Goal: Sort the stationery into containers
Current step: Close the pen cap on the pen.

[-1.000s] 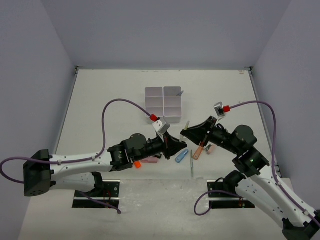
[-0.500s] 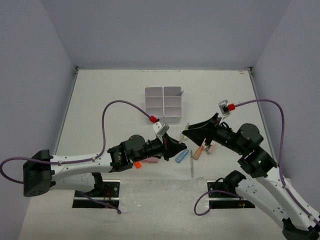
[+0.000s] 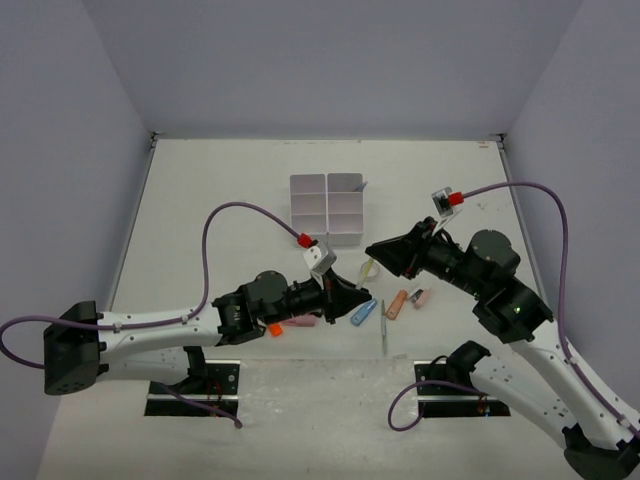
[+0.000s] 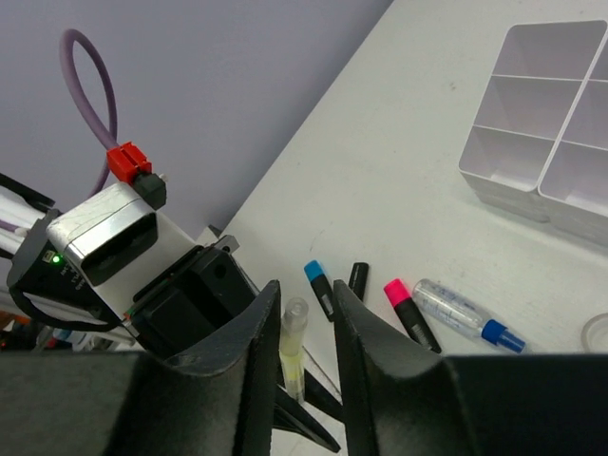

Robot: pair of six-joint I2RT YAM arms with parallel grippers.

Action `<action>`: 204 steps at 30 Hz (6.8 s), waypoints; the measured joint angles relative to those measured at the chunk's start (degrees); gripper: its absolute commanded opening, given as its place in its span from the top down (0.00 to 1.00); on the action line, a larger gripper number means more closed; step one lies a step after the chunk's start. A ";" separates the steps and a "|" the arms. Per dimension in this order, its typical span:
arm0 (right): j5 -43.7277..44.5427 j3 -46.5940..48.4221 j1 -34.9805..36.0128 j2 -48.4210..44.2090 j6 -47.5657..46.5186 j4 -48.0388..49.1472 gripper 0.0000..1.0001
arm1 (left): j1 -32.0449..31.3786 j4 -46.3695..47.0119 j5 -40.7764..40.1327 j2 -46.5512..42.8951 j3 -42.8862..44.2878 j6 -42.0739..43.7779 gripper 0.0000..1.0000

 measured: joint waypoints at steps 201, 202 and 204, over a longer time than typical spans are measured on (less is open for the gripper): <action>8.91 -3.22 16.94 0.79 -3.16 15.69 1.00 | 1.72 23.85 4.61 -5.64 -12.50 0.75 1.00; 8.97 -3.20 16.94 0.78 -3.25 15.63 1.00 | 1.72 23.86 4.59 -5.62 -12.50 0.74 1.00; 9.12 -2.98 16.94 0.84 -3.56 15.28 1.00 | 1.72 23.88 4.49 -5.62 -12.50 0.72 1.00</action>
